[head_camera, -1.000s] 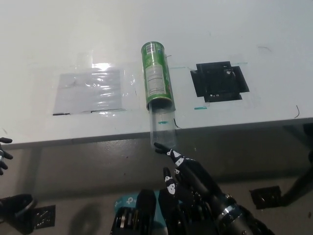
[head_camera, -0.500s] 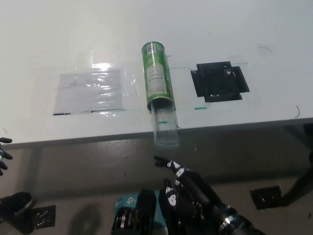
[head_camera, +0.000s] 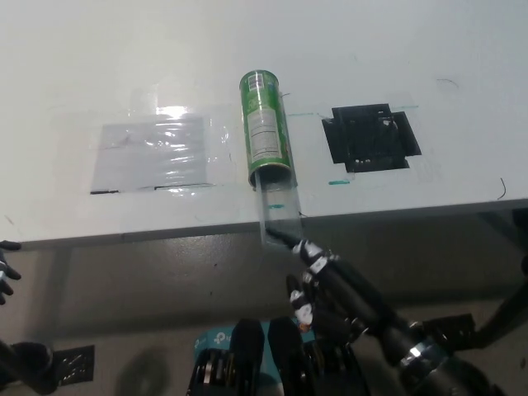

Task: The robot uses its right hand finger to pull out the chips tray kept inside a container in the middle of the desk

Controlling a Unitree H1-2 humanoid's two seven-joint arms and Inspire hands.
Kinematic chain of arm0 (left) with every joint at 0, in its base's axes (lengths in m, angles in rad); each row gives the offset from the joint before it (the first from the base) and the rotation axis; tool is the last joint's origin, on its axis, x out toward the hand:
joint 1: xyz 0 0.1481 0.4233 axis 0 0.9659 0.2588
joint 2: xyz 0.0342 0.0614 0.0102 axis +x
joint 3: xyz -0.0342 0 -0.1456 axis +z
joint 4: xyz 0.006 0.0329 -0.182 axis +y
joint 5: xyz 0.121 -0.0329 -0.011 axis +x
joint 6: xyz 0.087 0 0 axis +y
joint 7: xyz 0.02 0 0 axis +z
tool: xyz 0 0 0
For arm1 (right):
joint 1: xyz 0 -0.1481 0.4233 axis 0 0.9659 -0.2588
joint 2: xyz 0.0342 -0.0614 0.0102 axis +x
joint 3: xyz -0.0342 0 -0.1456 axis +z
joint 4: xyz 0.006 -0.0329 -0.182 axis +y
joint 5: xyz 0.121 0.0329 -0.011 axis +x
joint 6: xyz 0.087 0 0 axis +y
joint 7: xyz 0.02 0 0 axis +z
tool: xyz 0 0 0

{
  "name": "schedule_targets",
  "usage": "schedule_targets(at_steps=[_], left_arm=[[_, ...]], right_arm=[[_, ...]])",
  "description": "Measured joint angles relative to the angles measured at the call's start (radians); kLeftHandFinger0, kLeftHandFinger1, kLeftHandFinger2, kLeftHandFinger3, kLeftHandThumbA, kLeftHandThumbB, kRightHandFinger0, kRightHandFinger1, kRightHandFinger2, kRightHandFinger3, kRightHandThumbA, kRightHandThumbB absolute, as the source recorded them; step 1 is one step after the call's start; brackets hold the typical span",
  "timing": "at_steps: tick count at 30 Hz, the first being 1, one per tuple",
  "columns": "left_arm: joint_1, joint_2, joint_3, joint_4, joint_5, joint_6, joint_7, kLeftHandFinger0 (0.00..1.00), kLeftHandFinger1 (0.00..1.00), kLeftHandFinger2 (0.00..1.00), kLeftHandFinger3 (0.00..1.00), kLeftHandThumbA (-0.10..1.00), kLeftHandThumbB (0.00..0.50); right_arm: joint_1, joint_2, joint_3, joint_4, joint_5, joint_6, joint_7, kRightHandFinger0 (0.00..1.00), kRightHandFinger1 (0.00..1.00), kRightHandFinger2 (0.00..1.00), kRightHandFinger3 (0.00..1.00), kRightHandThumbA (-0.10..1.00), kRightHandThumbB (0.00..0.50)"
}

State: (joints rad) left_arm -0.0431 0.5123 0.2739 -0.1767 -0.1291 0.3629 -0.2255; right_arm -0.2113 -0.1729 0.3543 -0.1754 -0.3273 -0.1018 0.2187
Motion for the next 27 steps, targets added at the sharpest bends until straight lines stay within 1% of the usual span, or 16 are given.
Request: schedule_targets(at_steps=[1,2,3,4,5,6,7,8,9,10,11,17,19,22,25,27], left_arm=[[0.001,-0.001,0.000,0.002,0.000,-0.001,0.000,0.32,0.31,0.38,0.55,0.22,0.000],[0.001,-0.002,0.000,0.003,0.000,-0.001,0.000,0.31,0.31,0.37,0.55,0.22,0.000],[0.002,-0.003,0.000,0.003,0.000,-0.001,0.000,0.31,0.31,0.38,0.55,0.22,0.000],[0.002,-0.005,0.000,0.004,0.000,-0.002,0.000,0.31,0.31,0.38,0.56,0.22,0.000],[0.003,-0.005,0.000,0.004,0.001,-0.002,0.000,0.32,0.31,0.38,0.56,0.22,0.000],[0.003,-0.007,0.000,0.004,0.001,-0.001,0.000,0.32,0.31,0.38,0.56,0.23,0.000],[0.003,-0.008,0.000,0.004,0.001,-0.001,0.000,0.30,0.30,0.37,0.56,0.22,0.000],[0.003,-0.009,0.000,0.004,0.001,-0.002,0.000,0.30,0.30,0.37,0.56,0.22,0.000],[0.003,-0.010,0.001,0.004,0.001,-0.003,0.000,0.30,0.30,0.37,0.56,0.22,0.000],[0.003,-0.011,0.002,0.006,0.001,-0.003,0.000,0.29,0.30,0.38,0.56,0.22,0.000],[0.003,-0.012,0.002,0.008,0.001,-0.004,0.000,0.30,0.30,0.38,0.55,0.21,0.000],[0.003,-0.026,0.003,0.012,0.001,-0.006,0.000,0.31,0.31,0.39,0.57,0.19,0.000],[0.002,-0.029,0.003,0.012,0.001,-0.007,0.000,0.31,0.31,0.40,0.58,0.20,0.000],[0.002,-0.029,0.003,0.012,0.002,-0.008,0.000,0.32,0.32,0.39,0.58,0.21,0.000],[0.002,-0.029,0.003,0.013,0.002,-0.011,0.000,0.34,0.32,0.40,0.59,0.22,0.000],[0.002,-0.030,0.003,0.013,0.002,-0.014,0.000,0.32,0.31,0.39,0.58,0.23,0.000]], right_arm=[[0.000,-0.011,-0.016,-0.023,0.014,0.007,0.009,0.00,0.03,1.00,1.00,-0.10,0.296],[0.000,-0.022,-0.031,-0.040,0.024,0.013,0.014,0.00,0.01,1.00,1.00,-0.10,0.279],[0.000,-0.029,-0.040,-0.052,0.030,0.019,0.017,0.00,0.00,1.00,1.00,-0.10,0.216],[0.002,-0.042,-0.066,-0.077,0.042,0.032,0.020,0.00,0.01,1.00,1.00,-0.10,0.274],[0.002,-0.052,-0.088,-0.091,0.049,0.040,0.022,0.00,0.02,1.00,1.00,-0.10,0.260],[0.003,-0.059,-0.109,-0.104,0.059,0.050,0.023,0.01,0.05,0.97,1.00,-0.10,0.261],[0.003,-0.064,-0.130,-0.112,0.073,0.059,0.024,0.01,0.04,0.87,1.00,-0.10,0.257],[0.004,-0.068,-0.156,-0.123,0.085,0.074,0.025,0.00,0.03,0.83,1.00,-0.10,0.260],[0.005,-0.072,-0.181,-0.134,0.094,0.087,0.025,0.00,0.03,0.83,1.00,-0.10,0.259],[0.005,-0.076,-0.197,-0.142,0.101,0.097,0.025,0.06,0.07,0.72,1.00,-0.10,0.250],[0.008,-0.075,-0.225,-0.146,0.112,0.106,0.023,0.06,0.08,0.68,0.98,-0.10,0.240],[0.053,-0.065,-0.360,-0.130,0.151,0.143,-0.003,0.06,0.10,0.66,0.96,-0.10,0.215],[0.064,-0.044,-0.398,-0.100,0.169,0.151,-0.016,0.05,0.10,0.67,0.96,-0.10,0.194],[0.081,-0.008,-0.436,-0.039,0.191,0.157,-0.037,0.01,0.07,0.65,0.94,-0.10,0.210],[0.085,0.025,-0.461,0.015,0.206,0.157,-0.058,0.02,0.08,0.62,0.93,-0.10,0.206],[0.084,0.052,-0.482,0.060,0.214,0.154,-0.075,0.04,0.10,0.63,0.94,-0.10,0.191]])
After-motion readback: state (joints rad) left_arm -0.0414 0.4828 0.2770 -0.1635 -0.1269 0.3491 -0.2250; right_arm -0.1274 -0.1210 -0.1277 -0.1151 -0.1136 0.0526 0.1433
